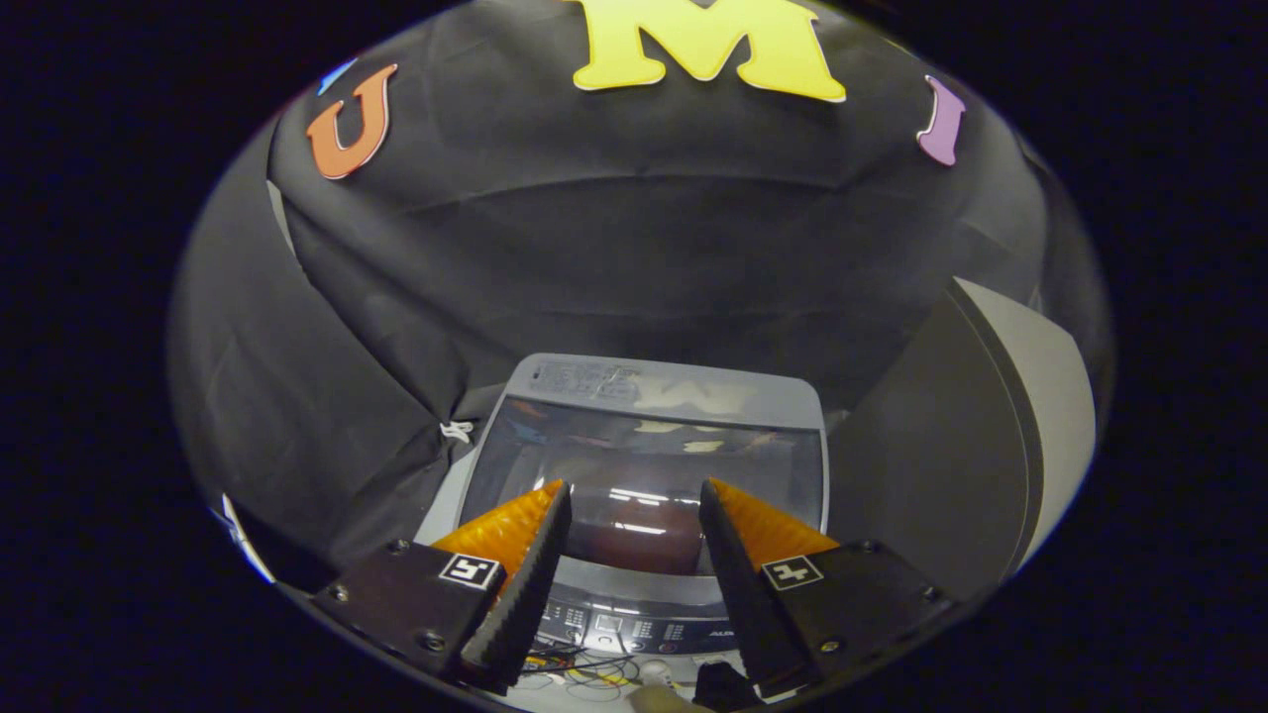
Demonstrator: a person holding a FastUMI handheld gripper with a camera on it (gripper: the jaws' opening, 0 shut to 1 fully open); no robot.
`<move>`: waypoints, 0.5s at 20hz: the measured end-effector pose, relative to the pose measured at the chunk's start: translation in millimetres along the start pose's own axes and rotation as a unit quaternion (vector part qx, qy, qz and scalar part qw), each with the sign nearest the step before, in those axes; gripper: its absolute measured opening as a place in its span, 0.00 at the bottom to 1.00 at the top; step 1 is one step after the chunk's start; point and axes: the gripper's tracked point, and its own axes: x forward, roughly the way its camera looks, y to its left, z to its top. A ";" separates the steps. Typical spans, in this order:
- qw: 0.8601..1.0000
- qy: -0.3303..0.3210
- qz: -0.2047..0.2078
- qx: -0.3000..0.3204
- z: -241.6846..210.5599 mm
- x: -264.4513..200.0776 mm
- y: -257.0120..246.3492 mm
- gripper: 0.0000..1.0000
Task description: Put the clothes into the washing machine and then close the washing machine lid.
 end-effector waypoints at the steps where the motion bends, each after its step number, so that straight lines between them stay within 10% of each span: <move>1: 1.000 -0.001 0.000 -0.001 -2.8 -3.6 -1.3 0.82; 10: 0.999 -0.042 0.006 -0.004 -15.0 -66.1 -14.9 0.82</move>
